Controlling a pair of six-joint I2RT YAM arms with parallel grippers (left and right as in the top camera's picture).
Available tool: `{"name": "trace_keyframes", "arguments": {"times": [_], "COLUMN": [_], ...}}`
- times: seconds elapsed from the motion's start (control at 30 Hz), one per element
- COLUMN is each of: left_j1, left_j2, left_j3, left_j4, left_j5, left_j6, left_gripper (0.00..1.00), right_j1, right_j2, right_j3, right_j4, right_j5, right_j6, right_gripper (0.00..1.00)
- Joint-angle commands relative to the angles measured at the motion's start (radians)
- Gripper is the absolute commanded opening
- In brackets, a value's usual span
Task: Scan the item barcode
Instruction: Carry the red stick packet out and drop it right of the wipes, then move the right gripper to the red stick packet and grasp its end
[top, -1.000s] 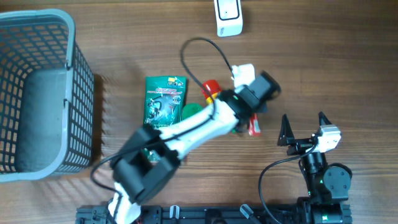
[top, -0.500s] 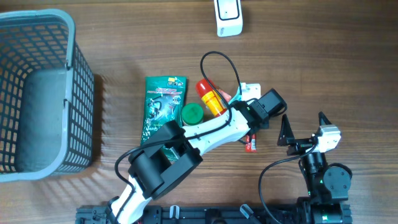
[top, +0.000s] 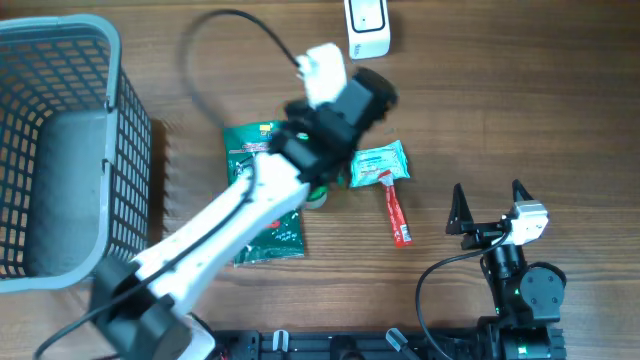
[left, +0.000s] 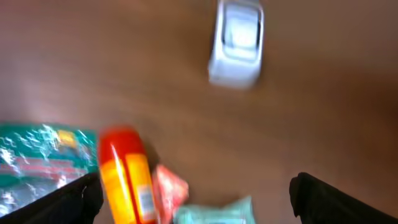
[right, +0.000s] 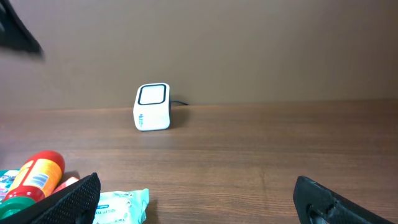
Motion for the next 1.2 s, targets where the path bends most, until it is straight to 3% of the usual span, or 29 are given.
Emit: {"name": "trace_keyframes", "arguments": {"times": [0.0, 0.2, 0.4, 0.6, 0.8, 0.97, 1.17], "left_j1": [0.103, 0.238, 0.278, 0.307, 0.437, 0.513, 0.514], "left_j2": [-0.124, -0.223, -0.328, -0.523, -0.678, -0.771, -0.956], "left_j3": [0.003, 0.003, 0.003, 0.001, -0.003, -0.003, -0.003], "left_j4": [0.099, 0.253, 0.268, 0.217, 0.213, 0.196, 0.192], "left_j5": [-0.197, -0.196, -0.196, -0.196, -0.172, 0.018, 0.161], "left_j6": [0.056, 0.381, 0.465, 0.463, 0.456, 0.457, 0.464], "left_gripper": [1.00, 1.00, 1.00, 1.00, 1.00, 1.00, 1.00], "right_j1": [-0.002, -0.002, -0.002, -0.002, -0.002, -0.002, -0.002], "right_j2": [0.000, 0.000, 0.000, 0.000, 0.000, 0.000, 0.000], "right_j3": [-0.001, -0.001, -0.001, -0.001, -0.001, -0.001, -0.001], "right_j4": [0.003, 0.003, 0.003, 0.003, 0.006, 0.023, 0.035], "right_j5": [-0.005, -0.005, -0.005, -0.005, -0.019, -0.210, -0.456], "right_j6": [0.010, 0.010, 0.010, 0.010, 0.040, 0.686, 1.117], "right_gripper": [1.00, 1.00, 1.00, 1.00, 1.00, 1.00, 1.00]}}
